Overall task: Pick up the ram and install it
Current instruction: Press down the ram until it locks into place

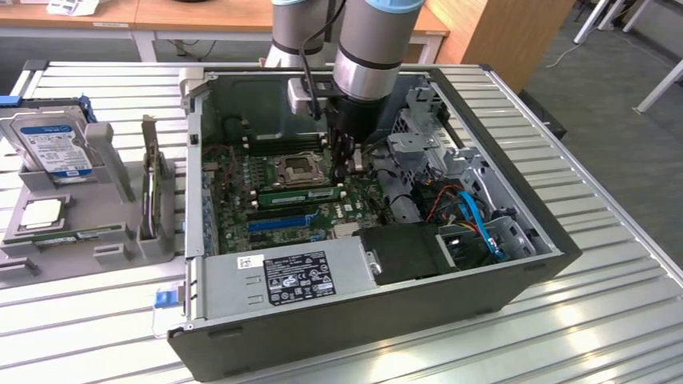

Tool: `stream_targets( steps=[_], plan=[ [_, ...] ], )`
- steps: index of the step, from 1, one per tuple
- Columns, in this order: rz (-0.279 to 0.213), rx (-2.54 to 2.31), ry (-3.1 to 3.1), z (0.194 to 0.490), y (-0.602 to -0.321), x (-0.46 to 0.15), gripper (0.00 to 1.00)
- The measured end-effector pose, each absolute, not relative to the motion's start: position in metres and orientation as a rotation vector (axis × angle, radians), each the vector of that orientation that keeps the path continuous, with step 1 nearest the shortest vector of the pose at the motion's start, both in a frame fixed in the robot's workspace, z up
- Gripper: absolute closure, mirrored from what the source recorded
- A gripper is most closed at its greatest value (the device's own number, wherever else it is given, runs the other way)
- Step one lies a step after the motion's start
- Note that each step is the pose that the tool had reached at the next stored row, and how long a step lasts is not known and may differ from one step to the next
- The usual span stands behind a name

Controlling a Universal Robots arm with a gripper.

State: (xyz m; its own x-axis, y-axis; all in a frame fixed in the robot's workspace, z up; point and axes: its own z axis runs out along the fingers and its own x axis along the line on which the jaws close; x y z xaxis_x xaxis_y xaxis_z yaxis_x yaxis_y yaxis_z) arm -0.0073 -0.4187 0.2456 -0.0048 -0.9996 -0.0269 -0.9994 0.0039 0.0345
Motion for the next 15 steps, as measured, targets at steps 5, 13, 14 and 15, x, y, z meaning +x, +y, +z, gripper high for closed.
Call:
stream_targets(
  steps=[5,13,14,15],
  plan=[
    [-0.068,2.213,-2.222,0.2451,-0.4178,-0.0073,0.90],
    [-0.069,2.213,-2.222,0.2444,-0.4156,-0.0073,0.90],
    [-0.069,2.213,-2.222,0.2444,-0.4156,-0.0072,0.90],
    [-0.069,2.213,-2.222,0.2444,-0.4155,-0.0067,0.90]
  ],
)
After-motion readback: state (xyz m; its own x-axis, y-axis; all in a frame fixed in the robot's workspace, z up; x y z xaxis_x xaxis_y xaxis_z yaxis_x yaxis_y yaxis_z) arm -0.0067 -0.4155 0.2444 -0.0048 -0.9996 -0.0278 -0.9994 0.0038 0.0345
